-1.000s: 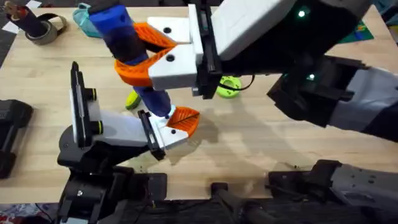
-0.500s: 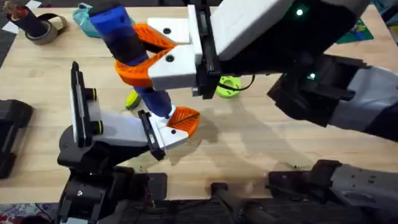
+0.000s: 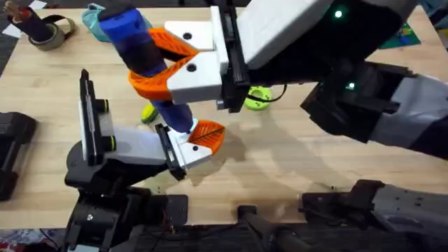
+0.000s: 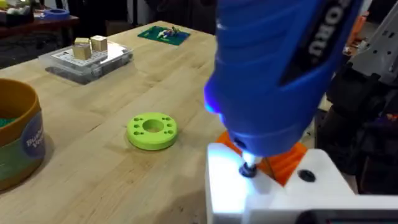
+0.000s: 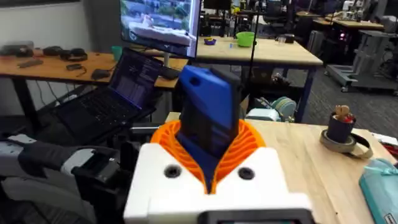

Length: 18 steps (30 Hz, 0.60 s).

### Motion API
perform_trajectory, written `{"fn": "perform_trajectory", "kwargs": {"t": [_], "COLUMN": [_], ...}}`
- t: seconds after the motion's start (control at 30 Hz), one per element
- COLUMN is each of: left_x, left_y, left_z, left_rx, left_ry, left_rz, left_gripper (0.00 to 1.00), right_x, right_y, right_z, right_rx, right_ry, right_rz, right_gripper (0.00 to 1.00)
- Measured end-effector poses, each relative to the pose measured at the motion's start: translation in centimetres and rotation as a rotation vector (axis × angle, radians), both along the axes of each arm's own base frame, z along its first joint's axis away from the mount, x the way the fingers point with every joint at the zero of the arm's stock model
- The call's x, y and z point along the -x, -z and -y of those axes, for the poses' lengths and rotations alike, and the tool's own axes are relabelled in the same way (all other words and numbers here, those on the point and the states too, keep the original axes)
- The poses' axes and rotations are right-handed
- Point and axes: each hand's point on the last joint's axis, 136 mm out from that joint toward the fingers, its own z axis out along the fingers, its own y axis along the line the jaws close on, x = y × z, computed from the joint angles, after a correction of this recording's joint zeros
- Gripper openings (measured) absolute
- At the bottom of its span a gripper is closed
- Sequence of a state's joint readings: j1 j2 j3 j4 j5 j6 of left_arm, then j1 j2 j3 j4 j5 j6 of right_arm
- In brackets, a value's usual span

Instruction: Pick up the gripper from the table and insert it into the empty holder that is missing its gripper. Then pick up a screw, insert it into the mounting hole, and use the screwdriver to tighten it. Finally, clean up the table by picking up the vegetable and placing it into the bucket.

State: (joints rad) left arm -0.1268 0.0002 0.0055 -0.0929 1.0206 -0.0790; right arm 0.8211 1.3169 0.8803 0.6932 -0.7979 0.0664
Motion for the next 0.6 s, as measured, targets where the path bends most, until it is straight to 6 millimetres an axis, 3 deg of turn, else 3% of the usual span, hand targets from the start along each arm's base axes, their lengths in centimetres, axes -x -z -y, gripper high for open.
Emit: {"fn": "perform_trajectory", "kwargs": {"t": [0.6], "left_x": [0.00], "left_y": [0.00], "left_z": [0.00], "left_rx": [0.000], "left_ry": [0.000], "left_rz": [0.000], "left_gripper": [0.007], "right_x": [0.60], "right_y": [-0.57], "right_z": [0.19], "right_rx": [-0.011], "right_ry": [-0.007], "right_rz": [0.019], "right_gripper": [0.025]}}
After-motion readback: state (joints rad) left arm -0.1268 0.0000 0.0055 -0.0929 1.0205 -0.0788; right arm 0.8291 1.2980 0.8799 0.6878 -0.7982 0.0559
